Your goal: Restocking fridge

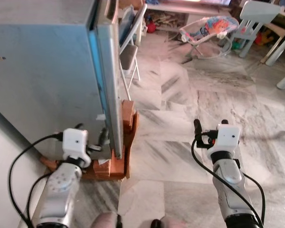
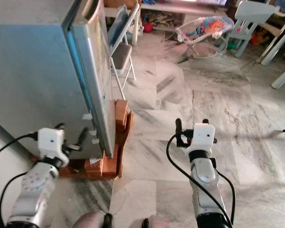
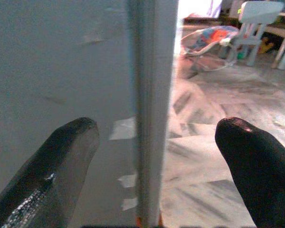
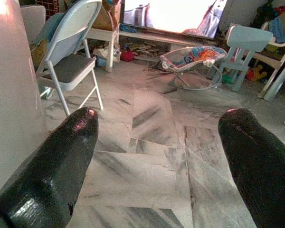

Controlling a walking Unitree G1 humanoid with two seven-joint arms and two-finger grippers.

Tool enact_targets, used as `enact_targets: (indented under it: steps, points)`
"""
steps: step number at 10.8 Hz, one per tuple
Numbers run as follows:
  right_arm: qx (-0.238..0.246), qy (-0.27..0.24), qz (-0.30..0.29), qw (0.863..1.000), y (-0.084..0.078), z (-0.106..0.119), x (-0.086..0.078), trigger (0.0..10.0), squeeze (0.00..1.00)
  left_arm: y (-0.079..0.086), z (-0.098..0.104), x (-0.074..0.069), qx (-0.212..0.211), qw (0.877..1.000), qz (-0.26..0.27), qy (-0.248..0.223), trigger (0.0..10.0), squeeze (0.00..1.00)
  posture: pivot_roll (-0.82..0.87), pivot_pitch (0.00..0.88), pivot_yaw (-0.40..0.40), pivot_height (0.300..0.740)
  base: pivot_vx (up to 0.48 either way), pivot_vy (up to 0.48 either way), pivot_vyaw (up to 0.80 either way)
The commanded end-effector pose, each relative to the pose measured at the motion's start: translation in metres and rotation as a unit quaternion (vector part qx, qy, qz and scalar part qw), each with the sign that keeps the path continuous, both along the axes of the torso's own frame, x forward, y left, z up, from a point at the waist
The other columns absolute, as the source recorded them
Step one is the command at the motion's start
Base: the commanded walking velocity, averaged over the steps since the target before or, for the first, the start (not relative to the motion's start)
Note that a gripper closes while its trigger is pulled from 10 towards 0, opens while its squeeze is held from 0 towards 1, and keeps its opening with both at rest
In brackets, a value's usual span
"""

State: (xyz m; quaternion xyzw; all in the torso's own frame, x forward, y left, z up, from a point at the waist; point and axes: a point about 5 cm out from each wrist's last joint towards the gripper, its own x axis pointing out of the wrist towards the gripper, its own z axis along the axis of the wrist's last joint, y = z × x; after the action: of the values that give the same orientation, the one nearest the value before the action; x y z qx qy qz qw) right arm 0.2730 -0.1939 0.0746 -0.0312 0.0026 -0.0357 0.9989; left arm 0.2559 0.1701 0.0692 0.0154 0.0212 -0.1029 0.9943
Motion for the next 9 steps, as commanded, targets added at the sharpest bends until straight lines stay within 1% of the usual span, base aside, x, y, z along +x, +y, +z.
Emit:
enact_targets:
  steps: [1,6,7,9]
  points:
    - [-0.001,0.000,-0.004,1.000,-0.0028,0.0006,0.0004,10.0,0.00,0.0002,0.0033,0.0016,0.002,1.000,-0.003,-0.008,10.0,0.00,0.06,0.081,-0.067,0.740,0.274,-0.270,0.00]
    - [-0.001,0.000,-0.005,1.000,-0.0017,0.0002,0.0005,10.0,0.00,-0.0028,0.0040,0.0004,0.003,1.000,-0.015,-0.011,10.0,0.00,0.06,0.081,-0.061,0.740,0.358,-0.298,0.00]
    - [0.000,0.005,-0.006,1.000,-0.0012,-0.0016,0.0003,10.0,0.00,-0.0013,0.0029,-0.0002,0.004,1.000,-0.010,-0.007,10.0,0.00,0.06,0.082,-0.061,0.740,0.000,0.000,0.00]
    - [0.002,0.006,-0.005,1.000,-0.0008,-0.0021,0.0002,10.0,0.00,0.0006,0.0010,-0.0021,0.003,1.000,-0.008,-0.003,10.0,0.00,0.07,0.085,-0.063,0.740,0.000,0.000,-0.62]
